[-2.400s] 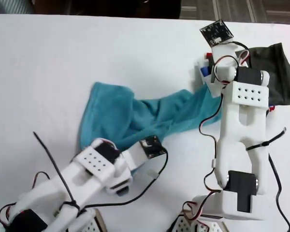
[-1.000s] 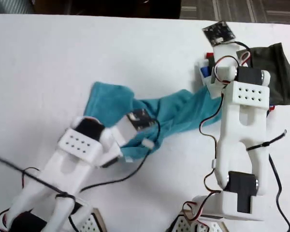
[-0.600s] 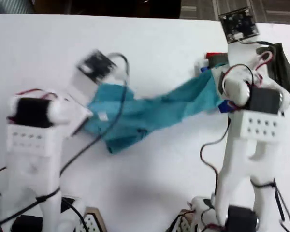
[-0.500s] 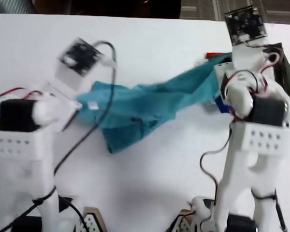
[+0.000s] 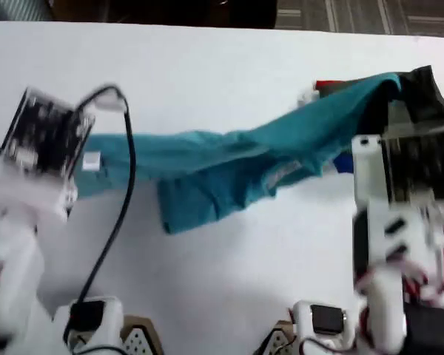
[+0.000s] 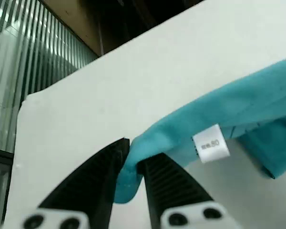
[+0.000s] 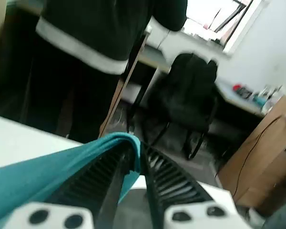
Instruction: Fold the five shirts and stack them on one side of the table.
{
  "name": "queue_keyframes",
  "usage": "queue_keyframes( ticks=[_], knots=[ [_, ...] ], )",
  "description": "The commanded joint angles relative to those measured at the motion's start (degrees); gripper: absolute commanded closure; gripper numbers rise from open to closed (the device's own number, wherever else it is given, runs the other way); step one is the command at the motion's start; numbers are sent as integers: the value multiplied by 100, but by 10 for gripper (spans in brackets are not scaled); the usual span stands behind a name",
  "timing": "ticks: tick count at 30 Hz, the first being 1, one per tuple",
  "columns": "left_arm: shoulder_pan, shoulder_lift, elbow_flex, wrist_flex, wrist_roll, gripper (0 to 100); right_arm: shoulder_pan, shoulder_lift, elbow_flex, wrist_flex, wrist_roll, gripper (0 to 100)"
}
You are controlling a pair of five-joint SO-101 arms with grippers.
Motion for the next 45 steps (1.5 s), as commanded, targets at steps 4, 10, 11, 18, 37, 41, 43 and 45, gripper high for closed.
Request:
queue_keyframes(
  ticks=[4, 10, 11, 18, 37, 41, 43, 45],
  knots=[
    [-70, -387, 919, 9, -26, 975, 13, -75, -1125, -171, -53, 980],
    [-70, -668, 936, -70, -53, 975, -4, 585, -2092, -207, -18, 980],
    [-70, -721, 936, -70, -53, 975, -4, 690, -2347, -207, -18, 980],
    [-70, -826, 171, -26, -35, 975, -13, 1086, -3613, 215, -9, 980],
    [-79, -862, -1314, 62, -9, 975, -22, 998, -4176, 646, -44, 980],
    [-105, -862, -1604, 79, -9, 976, -22, 646, -4167, 646, -44, 980],
    [-264, -862, -1622, 79, -9, 976, -22, 541, -4114, 646, -53, 980],
    [-396, -835, -1578, 79, -9, 976, -22, 567, -3991, 646, -53, 980]
  ],
)
